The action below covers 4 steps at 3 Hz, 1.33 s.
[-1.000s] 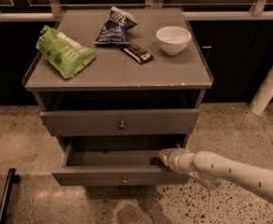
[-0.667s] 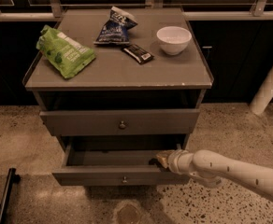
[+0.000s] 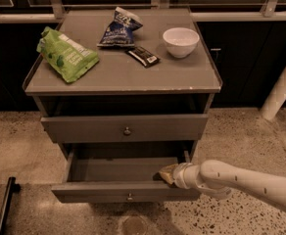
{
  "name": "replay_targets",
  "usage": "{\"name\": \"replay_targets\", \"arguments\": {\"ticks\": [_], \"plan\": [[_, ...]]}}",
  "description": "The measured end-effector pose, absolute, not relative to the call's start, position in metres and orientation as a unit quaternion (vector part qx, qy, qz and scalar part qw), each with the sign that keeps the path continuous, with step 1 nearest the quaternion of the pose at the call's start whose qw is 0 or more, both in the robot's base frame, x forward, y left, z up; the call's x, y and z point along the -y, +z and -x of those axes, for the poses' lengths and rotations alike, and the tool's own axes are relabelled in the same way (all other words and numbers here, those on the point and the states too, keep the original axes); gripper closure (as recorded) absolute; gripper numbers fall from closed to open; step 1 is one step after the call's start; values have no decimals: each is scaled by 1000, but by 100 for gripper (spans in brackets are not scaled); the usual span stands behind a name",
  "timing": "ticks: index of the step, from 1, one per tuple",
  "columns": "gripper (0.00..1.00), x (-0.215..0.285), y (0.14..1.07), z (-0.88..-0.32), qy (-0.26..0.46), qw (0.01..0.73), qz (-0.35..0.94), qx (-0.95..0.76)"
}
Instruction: Open middle drawer
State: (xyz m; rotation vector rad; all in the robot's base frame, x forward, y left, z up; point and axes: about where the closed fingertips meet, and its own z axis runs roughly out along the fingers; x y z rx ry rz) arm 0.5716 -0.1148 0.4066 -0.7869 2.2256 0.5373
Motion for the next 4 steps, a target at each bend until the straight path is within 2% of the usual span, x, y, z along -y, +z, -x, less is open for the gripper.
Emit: {"name": "replay_targets", "arguments": {"ticks": [2, 4], "plan": [[100, 111, 416, -556, 199, 373, 292, -858], [100, 124, 514, -471, 90, 470, 268, -836]]}}
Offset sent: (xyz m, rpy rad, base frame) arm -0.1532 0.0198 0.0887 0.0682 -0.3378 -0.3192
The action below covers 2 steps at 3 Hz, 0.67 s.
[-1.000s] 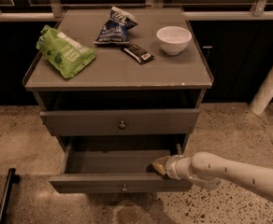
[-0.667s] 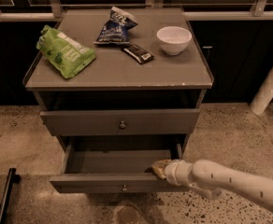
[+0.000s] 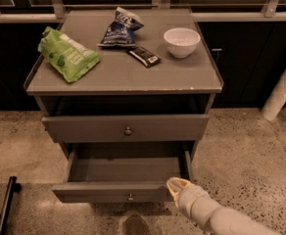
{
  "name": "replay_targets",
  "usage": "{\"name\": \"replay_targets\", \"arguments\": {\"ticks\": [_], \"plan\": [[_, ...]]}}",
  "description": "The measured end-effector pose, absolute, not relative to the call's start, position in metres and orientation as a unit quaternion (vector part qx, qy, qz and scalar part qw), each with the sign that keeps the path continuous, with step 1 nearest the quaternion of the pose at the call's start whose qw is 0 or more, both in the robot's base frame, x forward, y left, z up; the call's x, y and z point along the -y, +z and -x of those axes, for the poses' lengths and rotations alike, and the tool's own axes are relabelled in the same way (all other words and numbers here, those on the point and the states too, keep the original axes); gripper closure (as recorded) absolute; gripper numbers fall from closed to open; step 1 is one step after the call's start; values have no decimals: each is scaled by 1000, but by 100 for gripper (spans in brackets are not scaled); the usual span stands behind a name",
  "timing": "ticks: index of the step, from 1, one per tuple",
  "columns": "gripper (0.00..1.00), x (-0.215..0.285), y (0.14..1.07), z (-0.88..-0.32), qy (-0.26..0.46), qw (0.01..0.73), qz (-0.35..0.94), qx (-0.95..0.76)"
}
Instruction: Open middle drawer
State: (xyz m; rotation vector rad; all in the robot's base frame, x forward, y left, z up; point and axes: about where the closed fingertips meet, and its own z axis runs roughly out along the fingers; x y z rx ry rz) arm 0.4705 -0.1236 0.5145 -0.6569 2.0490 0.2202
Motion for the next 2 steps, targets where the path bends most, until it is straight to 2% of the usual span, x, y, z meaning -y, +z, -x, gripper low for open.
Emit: {"name": "replay_targets", "arguments": {"ticks": [1, 2], "plan": [[82, 121, 524, -443, 73, 483, 253, -835], [59, 121, 524, -443, 73, 483, 253, -835]]}}
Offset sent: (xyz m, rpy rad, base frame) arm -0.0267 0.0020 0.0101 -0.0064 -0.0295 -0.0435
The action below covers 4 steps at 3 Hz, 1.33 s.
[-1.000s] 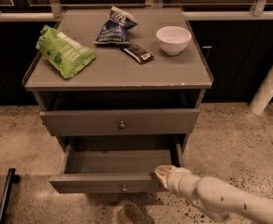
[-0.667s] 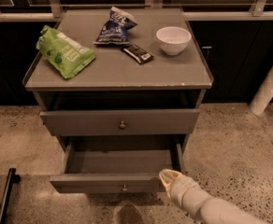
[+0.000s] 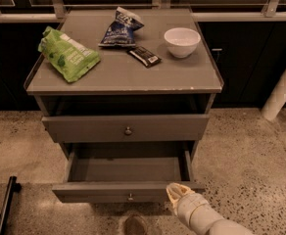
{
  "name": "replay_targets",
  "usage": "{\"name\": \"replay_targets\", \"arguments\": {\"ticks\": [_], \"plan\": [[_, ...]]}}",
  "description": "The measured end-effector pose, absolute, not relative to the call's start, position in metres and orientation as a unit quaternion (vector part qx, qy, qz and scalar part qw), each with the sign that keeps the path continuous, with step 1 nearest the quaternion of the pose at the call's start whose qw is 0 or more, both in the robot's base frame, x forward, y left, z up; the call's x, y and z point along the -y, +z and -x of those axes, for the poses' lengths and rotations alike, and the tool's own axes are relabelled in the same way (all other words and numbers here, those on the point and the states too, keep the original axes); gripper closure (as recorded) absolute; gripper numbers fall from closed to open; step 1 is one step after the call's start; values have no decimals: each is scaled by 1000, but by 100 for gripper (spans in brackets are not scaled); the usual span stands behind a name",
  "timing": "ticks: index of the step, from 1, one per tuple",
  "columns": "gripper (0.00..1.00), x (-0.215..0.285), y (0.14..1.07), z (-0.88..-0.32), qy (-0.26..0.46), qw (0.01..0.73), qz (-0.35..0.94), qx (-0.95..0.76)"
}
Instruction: Open middle drawer
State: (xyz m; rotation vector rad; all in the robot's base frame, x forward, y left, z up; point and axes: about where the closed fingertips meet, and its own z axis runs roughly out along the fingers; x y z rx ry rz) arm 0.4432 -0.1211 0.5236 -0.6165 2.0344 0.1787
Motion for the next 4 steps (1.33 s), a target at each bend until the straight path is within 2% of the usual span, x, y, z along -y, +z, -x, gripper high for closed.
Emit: {"name": "replay_targets", "arguments": {"ticks": [2, 3, 4], "plan": [[13, 121, 524, -443, 73, 483, 253, -835], [0, 121, 524, -443, 73, 483, 253, -835], [0, 121, 524, -443, 73, 483, 253, -835]]}}
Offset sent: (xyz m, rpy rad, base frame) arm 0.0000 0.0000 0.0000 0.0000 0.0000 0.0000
